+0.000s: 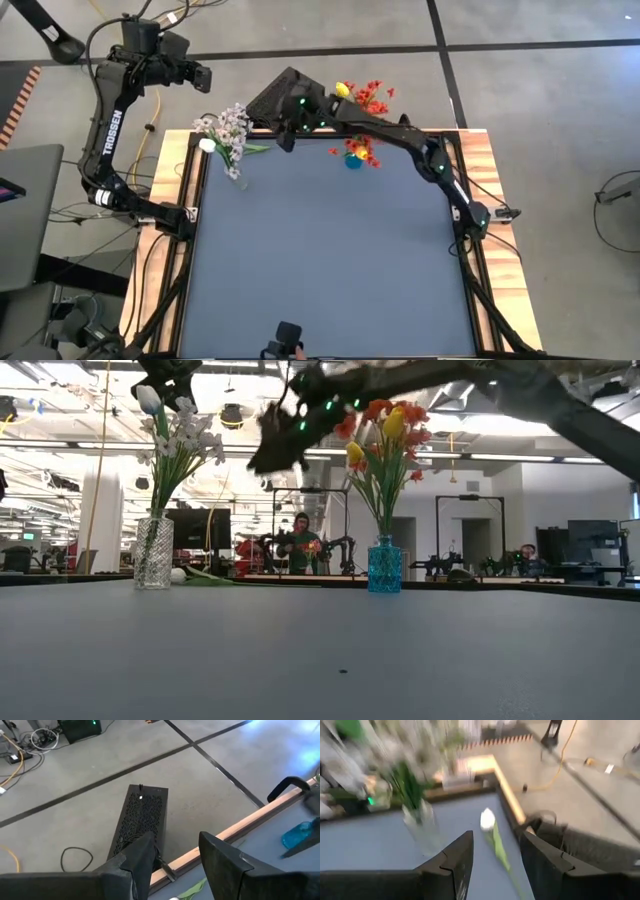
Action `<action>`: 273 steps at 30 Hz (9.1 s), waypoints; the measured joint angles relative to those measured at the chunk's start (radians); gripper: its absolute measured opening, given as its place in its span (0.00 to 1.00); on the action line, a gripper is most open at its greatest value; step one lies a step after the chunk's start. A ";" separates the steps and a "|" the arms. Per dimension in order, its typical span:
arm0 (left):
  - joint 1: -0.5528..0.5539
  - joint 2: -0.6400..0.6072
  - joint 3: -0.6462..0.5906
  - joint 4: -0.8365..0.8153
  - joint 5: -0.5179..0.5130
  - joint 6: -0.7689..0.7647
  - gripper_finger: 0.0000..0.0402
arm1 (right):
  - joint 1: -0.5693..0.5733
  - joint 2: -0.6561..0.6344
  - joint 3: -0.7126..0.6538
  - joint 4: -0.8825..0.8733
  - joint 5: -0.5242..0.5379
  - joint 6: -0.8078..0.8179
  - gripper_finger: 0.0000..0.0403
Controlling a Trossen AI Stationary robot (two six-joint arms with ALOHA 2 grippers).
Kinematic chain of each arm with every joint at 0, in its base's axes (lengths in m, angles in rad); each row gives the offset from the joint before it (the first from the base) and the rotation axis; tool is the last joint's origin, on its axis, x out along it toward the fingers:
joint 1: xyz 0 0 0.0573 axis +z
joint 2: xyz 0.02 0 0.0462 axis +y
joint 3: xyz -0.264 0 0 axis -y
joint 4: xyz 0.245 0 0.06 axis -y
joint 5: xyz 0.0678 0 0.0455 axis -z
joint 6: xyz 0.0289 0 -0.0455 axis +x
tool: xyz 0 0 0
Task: Sort flowers into vase by color
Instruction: Put the white tulip into the transparent vase
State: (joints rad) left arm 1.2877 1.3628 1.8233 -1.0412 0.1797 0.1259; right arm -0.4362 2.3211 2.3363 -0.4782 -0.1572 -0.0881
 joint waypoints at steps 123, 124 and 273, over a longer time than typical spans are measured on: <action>-0.107 0.108 -0.139 -0.030 -0.066 0.090 0.36 | 0.066 0.154 -0.014 0.009 0.001 0.227 0.41; -0.101 0.129 -0.141 -0.029 -0.052 0.090 0.36 | 0.068 0.138 -0.014 -0.022 0.001 0.214 0.41; -0.363 -0.305 -0.143 0.224 0.481 -0.450 0.00 | 0.221 -0.305 0.010 0.275 0.038 -1.678 0.41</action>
State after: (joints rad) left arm 0.9248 1.0580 1.6798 -0.8172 0.6611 -0.3238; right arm -0.2156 2.0164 2.3468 -0.2036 -0.1194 -1.7661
